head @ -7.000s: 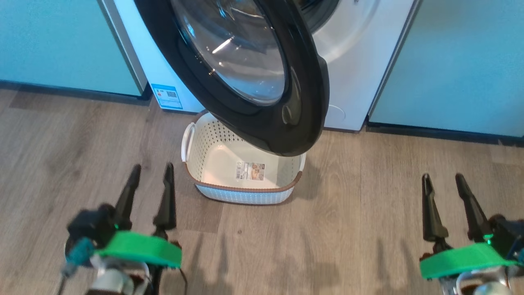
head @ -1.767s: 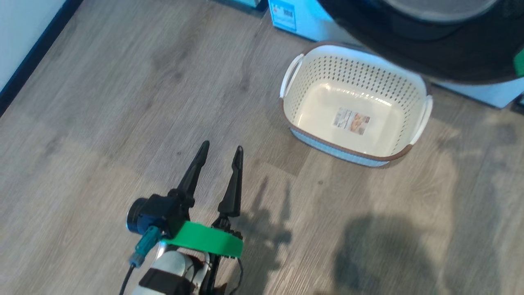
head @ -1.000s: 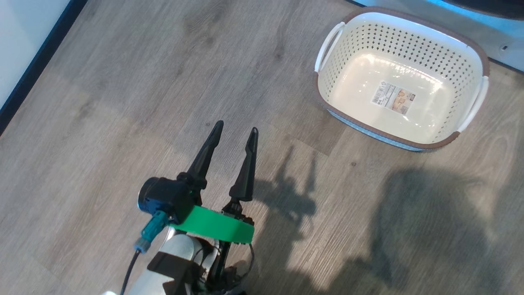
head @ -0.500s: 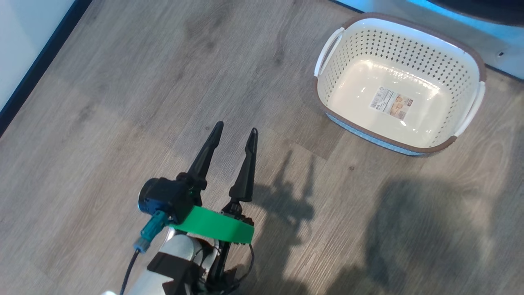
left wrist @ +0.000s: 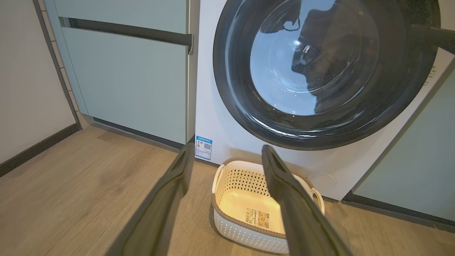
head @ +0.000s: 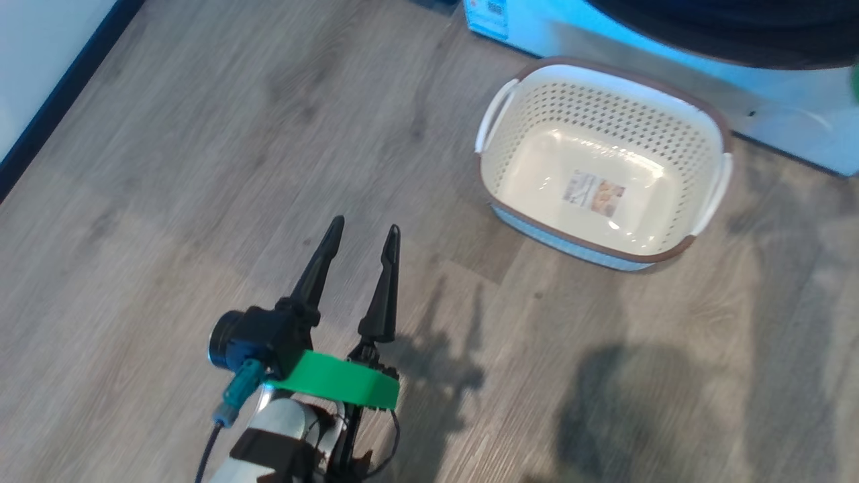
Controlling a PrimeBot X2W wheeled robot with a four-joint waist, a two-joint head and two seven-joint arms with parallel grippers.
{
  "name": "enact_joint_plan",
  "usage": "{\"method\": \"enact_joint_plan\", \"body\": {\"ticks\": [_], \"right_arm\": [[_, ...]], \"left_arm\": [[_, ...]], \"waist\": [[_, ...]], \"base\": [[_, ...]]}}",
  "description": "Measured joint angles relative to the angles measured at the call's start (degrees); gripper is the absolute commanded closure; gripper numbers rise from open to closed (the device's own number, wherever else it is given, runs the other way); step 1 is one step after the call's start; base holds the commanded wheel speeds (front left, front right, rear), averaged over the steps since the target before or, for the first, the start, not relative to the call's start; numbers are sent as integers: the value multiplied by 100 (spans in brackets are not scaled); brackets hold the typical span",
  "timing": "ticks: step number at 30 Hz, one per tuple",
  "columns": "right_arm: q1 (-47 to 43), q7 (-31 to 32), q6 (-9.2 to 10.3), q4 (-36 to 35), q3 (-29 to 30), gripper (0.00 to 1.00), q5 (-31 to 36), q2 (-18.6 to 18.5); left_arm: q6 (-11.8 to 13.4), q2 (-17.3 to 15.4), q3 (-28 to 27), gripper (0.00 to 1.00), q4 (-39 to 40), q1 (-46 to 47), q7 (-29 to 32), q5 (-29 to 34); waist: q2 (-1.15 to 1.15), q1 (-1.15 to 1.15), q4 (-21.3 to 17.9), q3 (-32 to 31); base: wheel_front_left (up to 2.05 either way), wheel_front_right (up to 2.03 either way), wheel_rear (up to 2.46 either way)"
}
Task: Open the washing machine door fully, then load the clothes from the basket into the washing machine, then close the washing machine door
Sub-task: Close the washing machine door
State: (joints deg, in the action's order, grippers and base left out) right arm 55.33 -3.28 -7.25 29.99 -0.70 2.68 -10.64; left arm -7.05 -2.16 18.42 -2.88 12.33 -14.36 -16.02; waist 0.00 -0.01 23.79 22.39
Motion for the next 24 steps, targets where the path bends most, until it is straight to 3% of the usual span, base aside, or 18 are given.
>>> {"method": "enact_joint_plan", "body": {"ticks": [2, 3, 5, 6, 8, 24], "right_arm": [[-279, -64, 0, -254, -10, 98, -69, 63], [-421, -86, 0, -376, -21, 76, -94, 92], [-726, -146, 0, -643, -32, 42, -171, 165], [-875, -181, 0, -760, -36, 19, -201, 202], [-1173, -191, 0, -971, -40, 0, -252, 279], [-3368, -591, 0, -1842, 236, 0, -684, 725]], "left_arm": [[-1, 1, -12, 0, -36, -37, 0, 88], [-2, 1, -32, 0, -43, -49, 0, 113], [-3, 0, -98, 0, -68, -74, 0, 166], [-4, -4, -127, 0, -76, -91, 0, 188], [-4, -20, -155, 0, -80, -114, 0, 207], [-3, -267, -312, 0, -201, -369, 0, 285]], "waist": [[0, 1, -78, -82], [0, 0, -119, -122], [0, 0, -205, -206], [0, 0, -250, -249], [0, 0, -348, -327], [0, 0, -1206, -936]], "base": [[0, 0, 0], [0, 0, 0], [0, 0, 0], [0, 0, 0], [0, 0, 0], [0, 0, 0]]}}
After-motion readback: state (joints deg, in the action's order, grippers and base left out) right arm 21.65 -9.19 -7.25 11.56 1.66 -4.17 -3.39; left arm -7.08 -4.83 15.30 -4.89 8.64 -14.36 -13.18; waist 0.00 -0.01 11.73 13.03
